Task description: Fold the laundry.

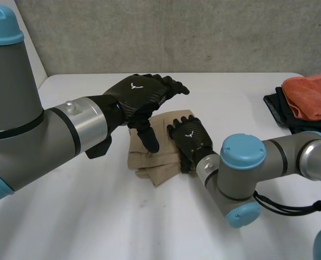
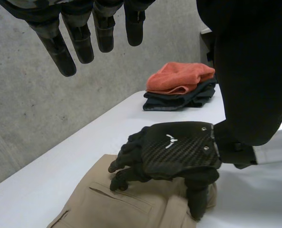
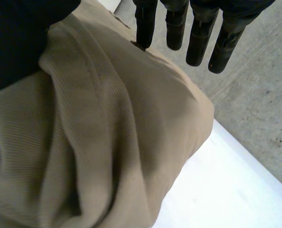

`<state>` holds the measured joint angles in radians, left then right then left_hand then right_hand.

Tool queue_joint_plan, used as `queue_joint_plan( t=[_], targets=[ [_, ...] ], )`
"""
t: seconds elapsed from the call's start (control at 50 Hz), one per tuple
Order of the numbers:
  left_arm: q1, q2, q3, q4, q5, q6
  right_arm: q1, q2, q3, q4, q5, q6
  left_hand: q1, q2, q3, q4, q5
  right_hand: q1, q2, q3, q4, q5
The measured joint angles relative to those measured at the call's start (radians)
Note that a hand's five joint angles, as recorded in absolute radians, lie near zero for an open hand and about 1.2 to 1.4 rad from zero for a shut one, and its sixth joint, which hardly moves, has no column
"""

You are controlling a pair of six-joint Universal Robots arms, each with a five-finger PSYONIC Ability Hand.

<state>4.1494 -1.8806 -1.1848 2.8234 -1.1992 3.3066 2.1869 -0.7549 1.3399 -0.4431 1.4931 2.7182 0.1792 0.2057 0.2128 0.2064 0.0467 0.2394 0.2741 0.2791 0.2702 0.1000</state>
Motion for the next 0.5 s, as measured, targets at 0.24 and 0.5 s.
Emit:
queue_joint_plan(
  t=[0.24, 0.5],
  targets=[
    [0.002, 0.006, -0.002, 0.002, 0.0, -0.001, -0.001, 0.082, -0.17, 0.015, -0.031, 0.007, 0.0, 0.0, 0.0, 0.0, 0.0, 0.328, 0.474, 0.466, 0.468, 0.36],
    [0.0, 0.007, -0.005, 0.002, 0.0, -0.002, -0.016, 0.15, -0.329, 0.129, -0.06, 0.02, 0.003, 0.0, 0.0, 0.0, 0.0, 0.599, 0.873, 0.815, 0.914, 0.748]
  ],
)
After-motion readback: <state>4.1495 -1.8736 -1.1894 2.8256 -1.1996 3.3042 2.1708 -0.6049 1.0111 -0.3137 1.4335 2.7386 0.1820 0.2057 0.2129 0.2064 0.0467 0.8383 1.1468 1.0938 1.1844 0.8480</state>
